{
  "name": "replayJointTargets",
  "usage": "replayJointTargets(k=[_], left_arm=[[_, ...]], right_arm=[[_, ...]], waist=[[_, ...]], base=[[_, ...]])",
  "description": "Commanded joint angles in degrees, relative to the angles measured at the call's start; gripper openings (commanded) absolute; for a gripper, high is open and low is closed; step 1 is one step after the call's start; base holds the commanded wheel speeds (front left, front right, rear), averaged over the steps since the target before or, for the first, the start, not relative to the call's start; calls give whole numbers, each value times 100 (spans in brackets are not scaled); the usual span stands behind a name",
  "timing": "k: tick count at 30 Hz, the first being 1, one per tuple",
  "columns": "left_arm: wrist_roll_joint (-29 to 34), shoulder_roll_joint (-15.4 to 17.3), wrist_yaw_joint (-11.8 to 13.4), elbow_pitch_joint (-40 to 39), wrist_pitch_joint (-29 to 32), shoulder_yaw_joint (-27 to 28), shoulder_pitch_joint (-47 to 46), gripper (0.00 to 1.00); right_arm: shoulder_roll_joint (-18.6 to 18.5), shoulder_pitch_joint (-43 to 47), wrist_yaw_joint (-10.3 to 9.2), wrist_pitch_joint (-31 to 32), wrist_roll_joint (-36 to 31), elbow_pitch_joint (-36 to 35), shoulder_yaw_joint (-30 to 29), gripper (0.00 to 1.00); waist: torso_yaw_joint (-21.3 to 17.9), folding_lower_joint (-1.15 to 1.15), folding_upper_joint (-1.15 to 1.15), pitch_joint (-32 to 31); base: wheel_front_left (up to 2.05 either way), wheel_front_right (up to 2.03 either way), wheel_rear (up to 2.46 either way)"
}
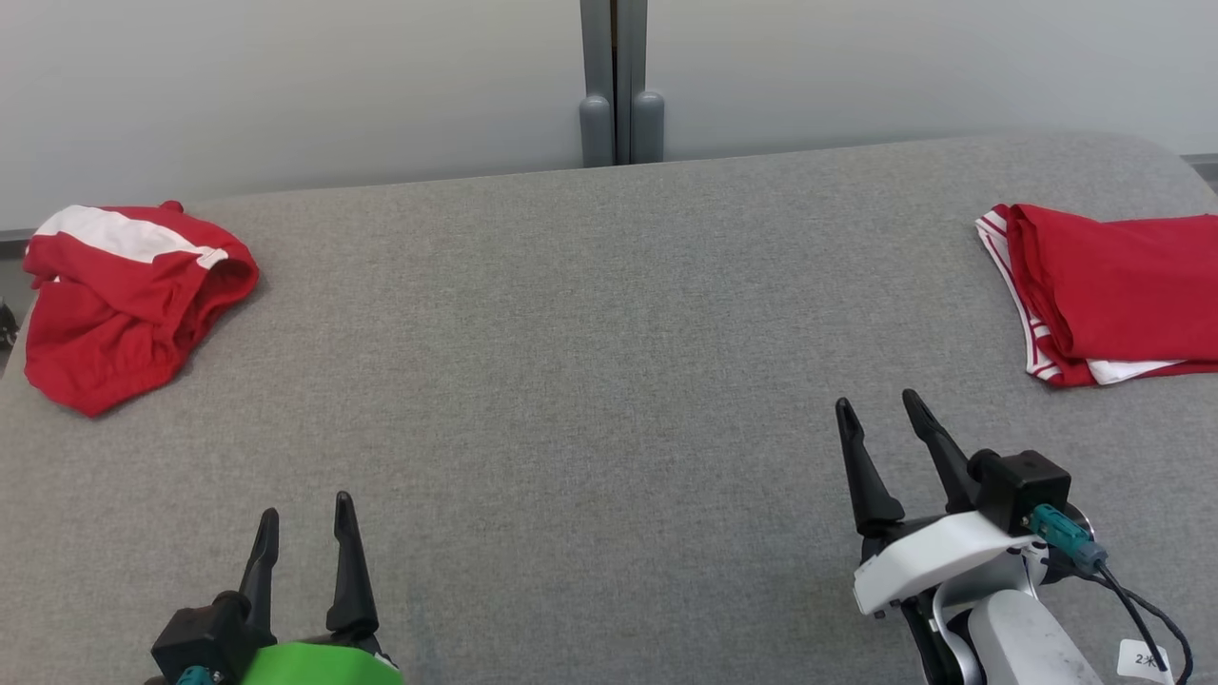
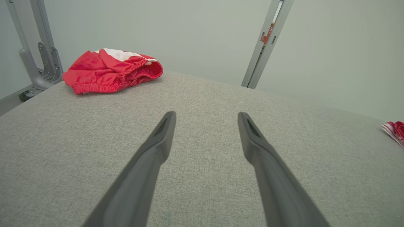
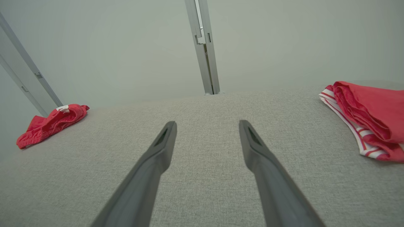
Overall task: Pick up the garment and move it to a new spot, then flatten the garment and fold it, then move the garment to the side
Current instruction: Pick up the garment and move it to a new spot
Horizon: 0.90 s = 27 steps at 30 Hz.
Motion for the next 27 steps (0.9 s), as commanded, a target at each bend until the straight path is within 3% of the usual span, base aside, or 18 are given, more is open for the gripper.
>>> replayJointTargets(k=[1, 8, 21, 27], left_arm=[[1, 5, -9, 16, -14, -9, -29, 100], [25, 9, 13, 12, -9, -32, -55, 100], [137, 97, -19, 19, -9, 63, 146, 100], [123, 151, -10, 14, 5, 67, 190, 100]], right_arm=[[-9, 67, -9, -15, 5, 19, 0, 100], [-8, 124, -9, -15, -113, -36, 26, 100], [-10, 245, -9, -13, 96, 3, 370, 100], [-11, 262, -9, -15, 221, 88, 555, 100]], waist=[[26, 0, 0, -12], [476, 0, 0, -112], [2127, 0, 0, -408], [2680, 0, 0, -463]], base=[[0, 0, 0], [0, 0, 0], [0, 0, 0], [0, 0, 0]])
